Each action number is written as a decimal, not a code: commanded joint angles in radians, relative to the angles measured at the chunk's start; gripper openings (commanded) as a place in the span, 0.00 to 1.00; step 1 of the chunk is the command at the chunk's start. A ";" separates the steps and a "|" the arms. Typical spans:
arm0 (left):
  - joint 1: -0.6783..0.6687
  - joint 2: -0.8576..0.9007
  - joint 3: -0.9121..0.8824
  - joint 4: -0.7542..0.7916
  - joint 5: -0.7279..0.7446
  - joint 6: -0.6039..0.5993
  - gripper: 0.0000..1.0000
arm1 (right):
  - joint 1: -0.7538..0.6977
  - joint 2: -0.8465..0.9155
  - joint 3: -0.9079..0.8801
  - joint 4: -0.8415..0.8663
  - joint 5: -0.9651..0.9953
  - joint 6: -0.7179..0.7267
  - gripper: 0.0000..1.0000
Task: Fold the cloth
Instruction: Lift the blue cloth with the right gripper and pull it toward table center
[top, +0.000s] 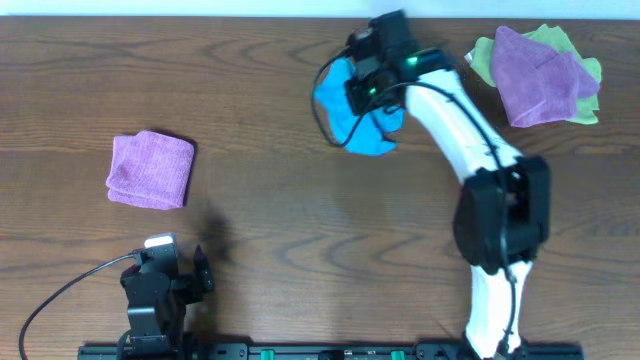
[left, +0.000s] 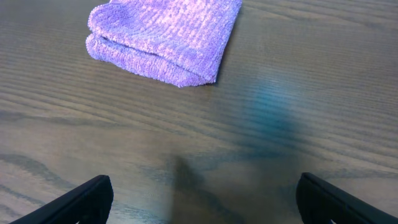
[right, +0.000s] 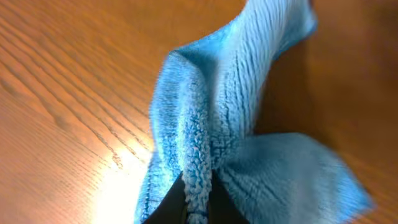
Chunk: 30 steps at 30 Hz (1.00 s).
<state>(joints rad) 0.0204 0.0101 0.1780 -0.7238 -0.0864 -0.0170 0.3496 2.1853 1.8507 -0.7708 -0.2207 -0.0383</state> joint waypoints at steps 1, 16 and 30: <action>-0.004 -0.006 -0.015 -0.011 -0.013 0.021 0.95 | 0.040 0.047 0.014 0.008 0.004 -0.021 0.10; -0.004 -0.006 -0.015 -0.011 -0.013 0.021 0.95 | 0.178 0.064 0.052 0.061 -0.057 0.024 0.99; -0.004 -0.006 -0.015 -0.011 -0.013 0.021 0.95 | 0.154 0.064 0.369 -0.281 0.093 0.074 0.99</action>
<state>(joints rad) 0.0204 0.0101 0.1780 -0.7242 -0.0864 -0.0174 0.5228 2.2509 2.1857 -1.0016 -0.2016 0.0410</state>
